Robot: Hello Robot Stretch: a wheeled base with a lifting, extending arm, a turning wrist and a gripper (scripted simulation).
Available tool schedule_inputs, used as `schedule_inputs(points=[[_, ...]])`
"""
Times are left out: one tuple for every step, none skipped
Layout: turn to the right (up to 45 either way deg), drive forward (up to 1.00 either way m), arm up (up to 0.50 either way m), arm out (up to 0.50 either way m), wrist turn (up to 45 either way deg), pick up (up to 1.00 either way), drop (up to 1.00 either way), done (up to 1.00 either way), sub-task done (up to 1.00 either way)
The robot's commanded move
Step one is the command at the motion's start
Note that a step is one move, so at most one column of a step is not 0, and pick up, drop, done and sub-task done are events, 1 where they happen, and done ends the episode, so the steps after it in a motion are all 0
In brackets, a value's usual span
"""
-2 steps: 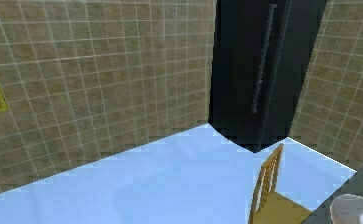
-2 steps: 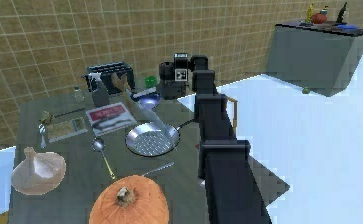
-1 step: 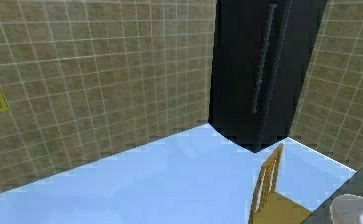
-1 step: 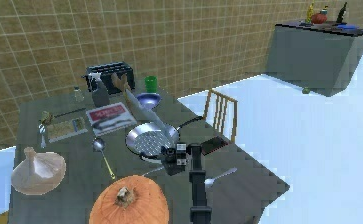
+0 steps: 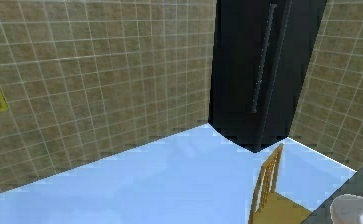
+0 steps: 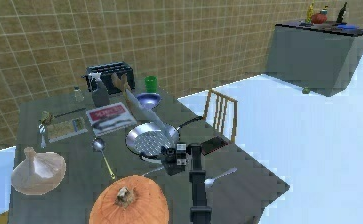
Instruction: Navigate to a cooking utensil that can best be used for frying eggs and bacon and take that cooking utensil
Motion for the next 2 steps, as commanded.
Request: schedule_inputs(points=[[0.0, 0.0, 0.1, 0.0, 0.0, 0.0, 0.0, 0.0, 0.0], [0.0, 0.0, 0.0, 0.0, 0.0, 0.0, 0.0, 1.0, 0.0]])
